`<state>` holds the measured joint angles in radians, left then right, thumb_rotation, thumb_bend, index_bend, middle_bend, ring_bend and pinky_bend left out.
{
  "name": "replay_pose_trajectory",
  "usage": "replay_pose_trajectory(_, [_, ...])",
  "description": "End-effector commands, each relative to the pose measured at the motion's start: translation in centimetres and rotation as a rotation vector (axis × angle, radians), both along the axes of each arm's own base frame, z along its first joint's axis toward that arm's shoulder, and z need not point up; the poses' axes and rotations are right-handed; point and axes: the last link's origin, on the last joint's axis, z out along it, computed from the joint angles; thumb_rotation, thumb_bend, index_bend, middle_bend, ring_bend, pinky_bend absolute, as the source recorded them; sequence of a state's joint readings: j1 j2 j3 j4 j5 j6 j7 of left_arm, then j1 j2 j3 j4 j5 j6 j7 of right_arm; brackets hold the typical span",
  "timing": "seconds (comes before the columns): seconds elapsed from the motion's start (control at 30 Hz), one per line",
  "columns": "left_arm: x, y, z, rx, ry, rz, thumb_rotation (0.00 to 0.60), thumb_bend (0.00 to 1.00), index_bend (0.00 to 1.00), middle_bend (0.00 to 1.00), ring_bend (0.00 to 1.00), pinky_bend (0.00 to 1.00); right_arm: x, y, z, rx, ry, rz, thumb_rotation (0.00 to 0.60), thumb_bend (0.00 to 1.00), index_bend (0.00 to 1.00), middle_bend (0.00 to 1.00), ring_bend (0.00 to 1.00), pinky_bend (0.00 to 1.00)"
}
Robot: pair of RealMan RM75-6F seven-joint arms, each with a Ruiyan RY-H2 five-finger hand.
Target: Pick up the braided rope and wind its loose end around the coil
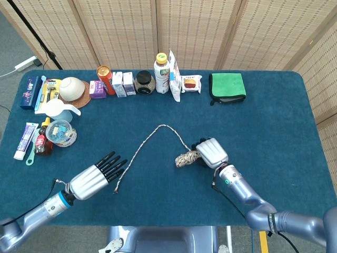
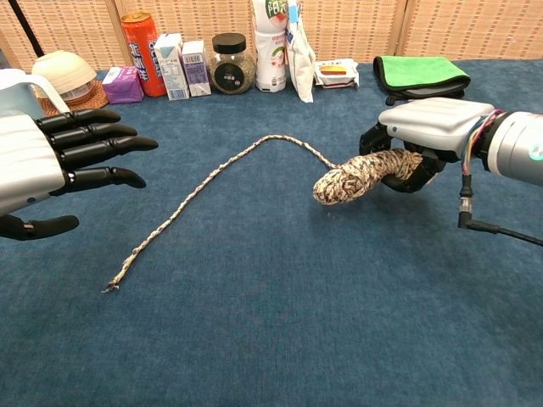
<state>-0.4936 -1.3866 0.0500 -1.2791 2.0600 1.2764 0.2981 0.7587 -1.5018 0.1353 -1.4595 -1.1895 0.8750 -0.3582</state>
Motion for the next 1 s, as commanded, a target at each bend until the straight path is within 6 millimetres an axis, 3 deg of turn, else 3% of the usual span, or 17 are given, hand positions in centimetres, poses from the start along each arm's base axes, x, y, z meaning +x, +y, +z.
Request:
replay_pose_trajectory(0.03, [0.0,0.2,-0.5,-0.015,0.042,-0.054,0.6,0.33,0.2,0.0,0.0,0.0,0.0,0.0,0.0,-0.002,-0.001,-0.001,0.6,0.76,0.61,0.54,0.34,0.48])
replay_pose_trajectory(0.43, [-0.5,0.3,-2.3,-0.059,0.145,-0.159,0.6,0.34,0.22,0.0,0.0,0.0,-0.3,0.0,0.0,-0.007,0.003,-0.01,0.6,0.77,0.61,0.54,0.34,0.48])
replay_pose_trajectory(0.73, [-0.9,-0.3,-4.2,-0.096,0.164,-0.148,0.6,0.34,0.23,0.0,0.0,0.0,-0.9,-0.2,0.1,-0.014,0.011,-0.021,0.6,0.77,0.61,0.54,0.34,0.48])
replay_pose_trajectory(1.0, [-1.2,-0.1,-4.7,-0.102,0.172,-0.152,0.6,0.34,0.25,0.0,0.0,0.0,-1.1,-0.3,0.2,-0.013,0.013,-0.026,0.6,0.77,0.61,0.54,0.34,0.48])
